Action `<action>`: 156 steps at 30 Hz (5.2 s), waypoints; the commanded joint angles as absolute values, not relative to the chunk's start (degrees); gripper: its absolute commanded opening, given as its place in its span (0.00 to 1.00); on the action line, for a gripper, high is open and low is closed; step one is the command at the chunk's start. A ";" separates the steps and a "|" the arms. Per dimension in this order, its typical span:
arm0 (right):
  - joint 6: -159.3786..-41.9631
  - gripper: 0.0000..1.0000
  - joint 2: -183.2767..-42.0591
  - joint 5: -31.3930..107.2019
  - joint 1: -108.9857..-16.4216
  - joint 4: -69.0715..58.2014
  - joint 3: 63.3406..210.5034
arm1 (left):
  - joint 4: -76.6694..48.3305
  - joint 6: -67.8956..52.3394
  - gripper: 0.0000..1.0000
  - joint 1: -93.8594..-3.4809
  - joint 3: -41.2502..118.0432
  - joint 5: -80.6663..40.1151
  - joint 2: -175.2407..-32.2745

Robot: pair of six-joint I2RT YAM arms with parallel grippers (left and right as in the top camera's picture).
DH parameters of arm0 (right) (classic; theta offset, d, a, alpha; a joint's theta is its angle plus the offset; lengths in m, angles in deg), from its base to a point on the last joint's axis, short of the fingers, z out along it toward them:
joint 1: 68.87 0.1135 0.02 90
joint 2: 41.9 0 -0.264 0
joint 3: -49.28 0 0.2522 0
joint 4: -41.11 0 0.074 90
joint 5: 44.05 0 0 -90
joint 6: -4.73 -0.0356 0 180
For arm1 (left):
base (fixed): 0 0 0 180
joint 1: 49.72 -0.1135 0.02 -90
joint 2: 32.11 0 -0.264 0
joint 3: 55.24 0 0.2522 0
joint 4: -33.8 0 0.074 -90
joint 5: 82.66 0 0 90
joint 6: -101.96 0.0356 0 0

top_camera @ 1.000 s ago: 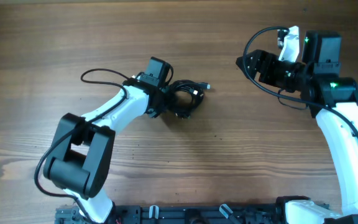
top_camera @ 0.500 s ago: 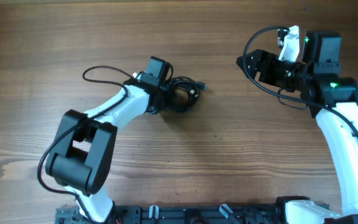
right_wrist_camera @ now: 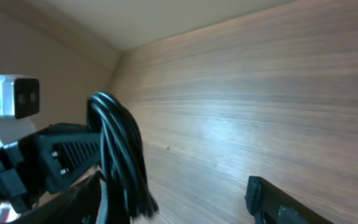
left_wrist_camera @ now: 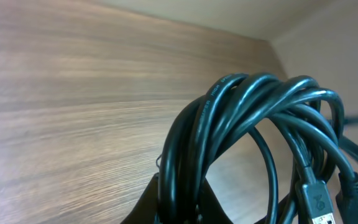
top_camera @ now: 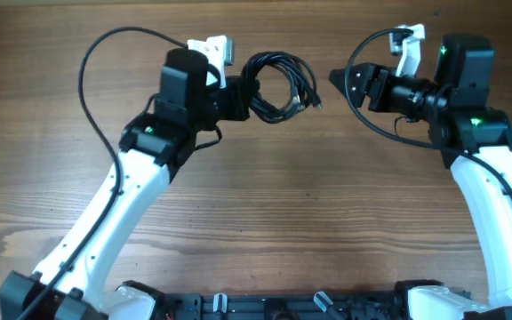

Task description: Untangle cables

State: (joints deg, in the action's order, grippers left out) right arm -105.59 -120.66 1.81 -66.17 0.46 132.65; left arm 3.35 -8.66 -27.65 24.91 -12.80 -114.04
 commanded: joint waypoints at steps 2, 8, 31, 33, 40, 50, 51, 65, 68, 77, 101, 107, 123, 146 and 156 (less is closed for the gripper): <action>-104.76 0.74 -120.39 -1.75 -64.57 2.31 134.09 | -0.04 0.04 0.04 -27.72 25.28 -18.75 -114.89; -101.83 0.72 -120.22 -1.49 -63.37 2.20 134.07 | -3.82 1.30 0.04 -27.72 25.28 -18.88 -115.44; -103.25 0.59 -120.53 2.05 -61.38 1.00 134.09 | -3.75 -16.01 0.04 -29.69 25.28 -33.35 -115.46; -106.70 0.59 -120.53 -0.64 -63.89 1.72 134.09 | -3.27 -22.24 0.04 -30.47 25.28 -33.32 -115.46; -109.48 0.57 -120.53 -6.72 -69.45 0.76 134.07 | 3.26 -38.83 0.04 -31.52 25.28 -33.08 -115.46; -109.39 0.57 -120.55 -6.89 -63.02 -0.11 134.07 | 12.92 -49.23 0.04 -31.52 25.28 -26.61 -115.46; -109.39 0.57 -120.55 -6.89 -62.41 -0.09 134.07 | 12.88 -49.34 0.04 -31.52 25.28 -25.89 -115.46; -109.54 0.57 -120.59 0.43 -55.65 2.05 134.03 | 11.24 -53.03 0.04 -30.61 25.28 -19.38 -115.46; -111.73 0.57 -121.73 9.74 -54.37 1.83 134.00 | 11.41 -53.03 0.04 -28.99 25.28 -19.38 -115.46; -115.47 0.49 -125.66 7.29 -53.82 9.31 134.00 | 10.61 -53.01 0.04 -25.64 25.28 -16.95 -115.48; -122.90 0.04 -127.34 27.34 -55.06 -4.99 133.85 | 40.68 -52.97 0.04 -27.30 25.28 -28.58 -115.46; -121.02 0.04 -128.48 21.41 -55.35 -3.09 133.85 | 42.87 -57.78 0.04 -29.67 25.28 -36.78 -115.46; -101.81 0.52 -127.39 3.84 -55.35 -4.55 133.96 | 32.53 -28.09 0.04 -32.83 25.28 -51.49 -115.48; -117.30 0.51 -119.06 4.19 -54.96 1.94 134.07 | 18.45 -22.96 0.04 -34.80 25.28 -43.58 -115.48; -122.33 0.46 -125.09 7.36 -53.27 8.76 134.03 | 18.50 -22.94 0.04 -30.41 25.28 -43.55 -115.48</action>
